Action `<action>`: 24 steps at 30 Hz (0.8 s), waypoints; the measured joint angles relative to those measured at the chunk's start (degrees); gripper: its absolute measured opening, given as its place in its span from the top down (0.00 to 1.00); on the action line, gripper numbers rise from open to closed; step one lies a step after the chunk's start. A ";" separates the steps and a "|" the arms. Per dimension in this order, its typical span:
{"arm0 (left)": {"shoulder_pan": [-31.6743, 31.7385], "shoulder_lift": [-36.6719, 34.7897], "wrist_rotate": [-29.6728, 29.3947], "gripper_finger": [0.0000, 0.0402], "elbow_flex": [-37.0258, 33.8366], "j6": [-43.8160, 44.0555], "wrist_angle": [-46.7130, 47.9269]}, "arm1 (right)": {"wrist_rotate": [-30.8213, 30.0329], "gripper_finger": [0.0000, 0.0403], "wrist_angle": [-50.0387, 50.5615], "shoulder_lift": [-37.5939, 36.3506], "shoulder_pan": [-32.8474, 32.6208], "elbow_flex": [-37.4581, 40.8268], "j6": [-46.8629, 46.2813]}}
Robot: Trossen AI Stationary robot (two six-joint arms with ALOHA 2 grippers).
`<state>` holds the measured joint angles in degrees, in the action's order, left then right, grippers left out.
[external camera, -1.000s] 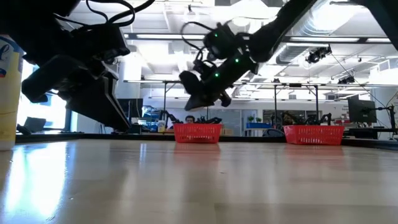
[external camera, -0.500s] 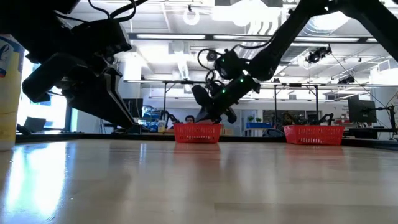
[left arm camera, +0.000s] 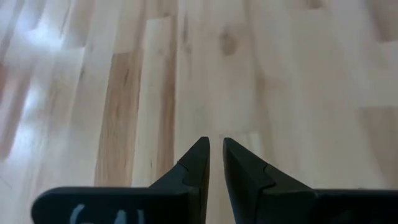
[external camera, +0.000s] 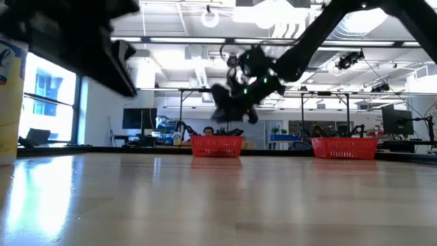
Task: Pick & Place First Aid Supplies
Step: Put the towelette pack into the left red bin
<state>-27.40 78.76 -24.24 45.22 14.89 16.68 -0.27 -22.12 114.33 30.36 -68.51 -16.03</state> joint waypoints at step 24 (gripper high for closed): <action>-31.53 0.74 30.40 1.00 15.17 54.80 33.59 | -15.93 0.80 14.68 -18.23 -34.73 -0.06 16.24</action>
<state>-58.93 79.50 6.16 60.39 69.70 50.28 -16.20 -7.44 96.09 -4.36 -68.57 0.22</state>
